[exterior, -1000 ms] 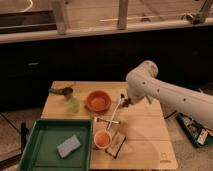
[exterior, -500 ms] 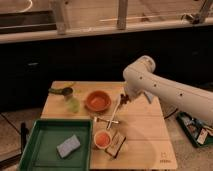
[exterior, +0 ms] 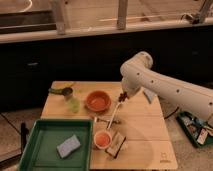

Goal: Place grapes in red bowl

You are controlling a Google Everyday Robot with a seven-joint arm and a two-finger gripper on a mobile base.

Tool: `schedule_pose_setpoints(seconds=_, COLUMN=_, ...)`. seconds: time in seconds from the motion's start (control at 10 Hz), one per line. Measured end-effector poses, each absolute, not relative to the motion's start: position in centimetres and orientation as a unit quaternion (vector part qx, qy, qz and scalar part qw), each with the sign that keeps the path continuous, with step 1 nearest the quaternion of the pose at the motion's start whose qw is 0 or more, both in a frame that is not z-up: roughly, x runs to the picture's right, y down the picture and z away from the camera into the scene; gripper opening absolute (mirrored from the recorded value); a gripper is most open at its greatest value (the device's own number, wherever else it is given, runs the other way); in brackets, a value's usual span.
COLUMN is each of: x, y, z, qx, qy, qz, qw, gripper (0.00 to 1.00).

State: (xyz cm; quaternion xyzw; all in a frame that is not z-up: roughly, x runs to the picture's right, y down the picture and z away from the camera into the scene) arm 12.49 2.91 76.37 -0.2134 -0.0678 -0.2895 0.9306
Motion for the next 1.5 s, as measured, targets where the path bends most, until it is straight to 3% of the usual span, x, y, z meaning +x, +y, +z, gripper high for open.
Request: schedule_pose_setpoints(seconds=1.5, x=8.4, y=-0.2, z=76.3, qx=-0.195, qy=-0.117, qz=-0.338, qw=0.913, gripper=0.01)
